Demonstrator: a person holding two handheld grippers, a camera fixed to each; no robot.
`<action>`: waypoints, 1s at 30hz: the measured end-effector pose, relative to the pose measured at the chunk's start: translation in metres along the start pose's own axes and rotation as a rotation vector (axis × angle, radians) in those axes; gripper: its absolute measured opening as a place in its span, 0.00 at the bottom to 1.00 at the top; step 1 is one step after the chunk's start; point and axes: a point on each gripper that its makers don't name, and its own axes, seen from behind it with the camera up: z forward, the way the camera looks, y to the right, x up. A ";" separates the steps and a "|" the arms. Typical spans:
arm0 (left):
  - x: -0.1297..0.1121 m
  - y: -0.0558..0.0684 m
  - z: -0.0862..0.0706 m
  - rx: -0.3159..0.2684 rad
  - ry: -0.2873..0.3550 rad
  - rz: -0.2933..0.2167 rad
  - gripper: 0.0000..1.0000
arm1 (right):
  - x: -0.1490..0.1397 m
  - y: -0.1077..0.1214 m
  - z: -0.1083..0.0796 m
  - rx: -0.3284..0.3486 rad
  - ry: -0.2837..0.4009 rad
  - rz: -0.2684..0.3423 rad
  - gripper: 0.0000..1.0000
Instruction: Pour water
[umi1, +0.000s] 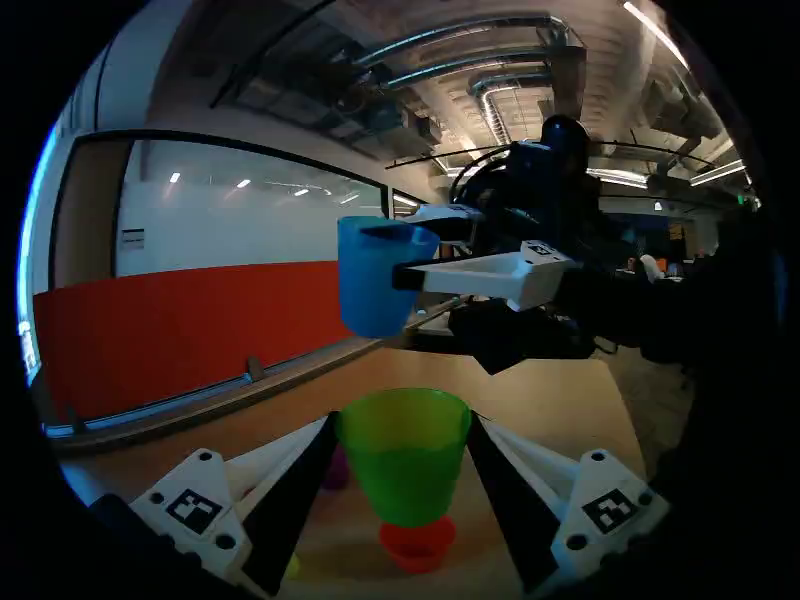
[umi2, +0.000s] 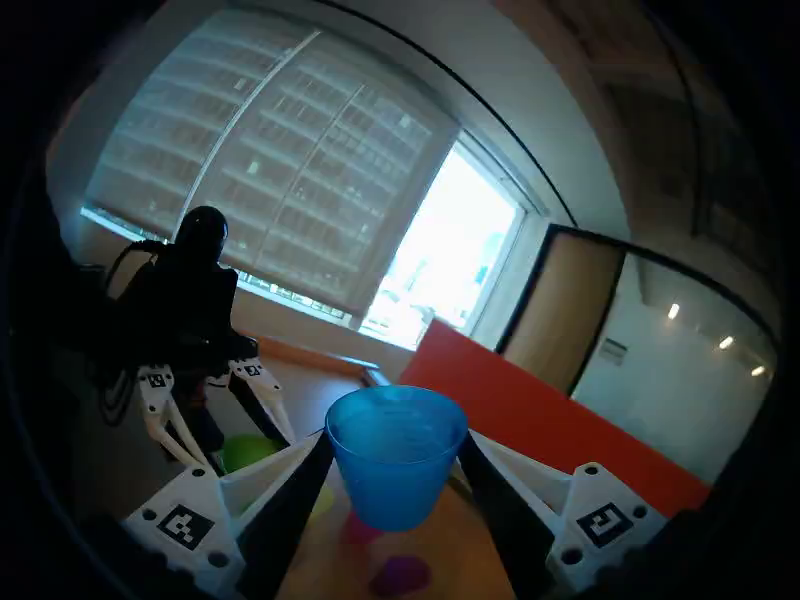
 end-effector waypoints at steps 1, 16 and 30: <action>0.000 0.000 0.000 0.000 -0.001 0.001 0.90 | -0.003 -0.001 0.000 0.006 -0.007 0.033 0.90; 0.003 -0.006 -0.007 0.018 -0.010 0.009 0.90 | -0.022 0.011 -0.005 0.001 -0.030 0.349 0.90; -0.011 -0.023 -0.018 0.055 -0.061 0.015 0.90 | -0.057 0.016 -0.018 -0.013 -0.100 0.351 0.90</action>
